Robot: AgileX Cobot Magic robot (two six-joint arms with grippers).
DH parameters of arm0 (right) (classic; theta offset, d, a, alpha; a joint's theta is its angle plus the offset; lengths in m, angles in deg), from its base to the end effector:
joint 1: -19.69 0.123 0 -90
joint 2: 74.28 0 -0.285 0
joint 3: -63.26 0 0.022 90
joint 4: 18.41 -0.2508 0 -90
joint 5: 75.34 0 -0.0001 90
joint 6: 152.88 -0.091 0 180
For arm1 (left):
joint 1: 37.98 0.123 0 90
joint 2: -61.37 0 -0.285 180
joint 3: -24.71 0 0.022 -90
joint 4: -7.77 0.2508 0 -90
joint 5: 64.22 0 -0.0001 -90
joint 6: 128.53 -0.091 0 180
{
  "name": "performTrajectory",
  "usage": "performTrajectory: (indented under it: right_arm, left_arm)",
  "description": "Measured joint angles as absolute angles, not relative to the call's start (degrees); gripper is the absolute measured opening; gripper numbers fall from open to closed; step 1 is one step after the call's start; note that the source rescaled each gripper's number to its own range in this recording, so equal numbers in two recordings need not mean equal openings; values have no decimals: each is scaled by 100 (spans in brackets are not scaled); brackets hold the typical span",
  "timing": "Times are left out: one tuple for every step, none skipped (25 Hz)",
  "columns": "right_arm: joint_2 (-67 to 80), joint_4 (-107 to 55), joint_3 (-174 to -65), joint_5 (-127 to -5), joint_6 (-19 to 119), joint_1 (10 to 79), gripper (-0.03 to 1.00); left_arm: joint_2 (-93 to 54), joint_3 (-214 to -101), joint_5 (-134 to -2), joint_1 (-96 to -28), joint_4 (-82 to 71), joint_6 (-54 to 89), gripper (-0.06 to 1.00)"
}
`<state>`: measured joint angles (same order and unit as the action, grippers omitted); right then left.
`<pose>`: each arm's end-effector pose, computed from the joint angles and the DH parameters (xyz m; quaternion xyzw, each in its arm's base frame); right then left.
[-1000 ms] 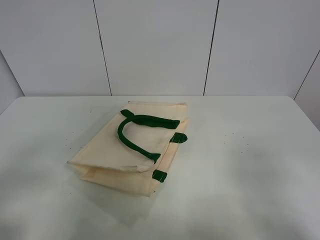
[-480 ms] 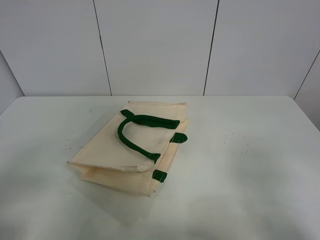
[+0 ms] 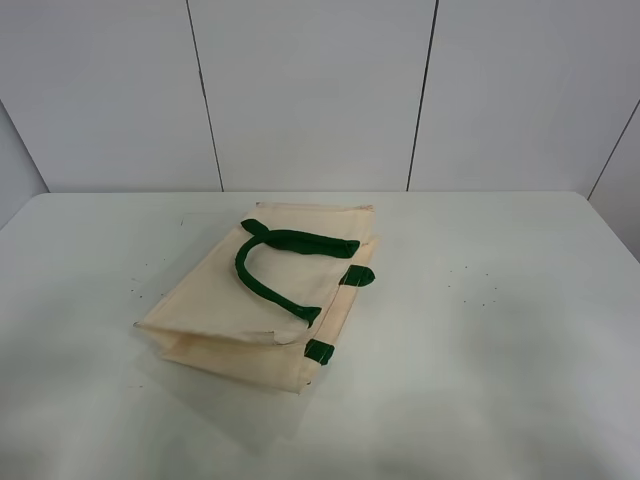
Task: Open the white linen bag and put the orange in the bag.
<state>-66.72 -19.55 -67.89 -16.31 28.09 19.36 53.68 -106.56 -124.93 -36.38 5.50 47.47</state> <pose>-0.0036 0.0016 0.2784 -0.0049 0.8454 0.0039 0.5341 -0.0047 -0.0033 0.2766 0.0186 0.8529 0.0057 0.5218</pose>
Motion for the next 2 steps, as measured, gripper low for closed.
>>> performTrajectory:
  right_arm:
    - [-6672, -1955, -6789, -1631, 2809, 1936, 100]
    - [-6672, -1955, -6789, -1631, 2809, 1936, 100]
  left_arm:
    - [5368, -10656, -12493, -3638, 550, 4747, 95]
    - [5368, -10656, -12493, -3638, 550, 4747, 95]
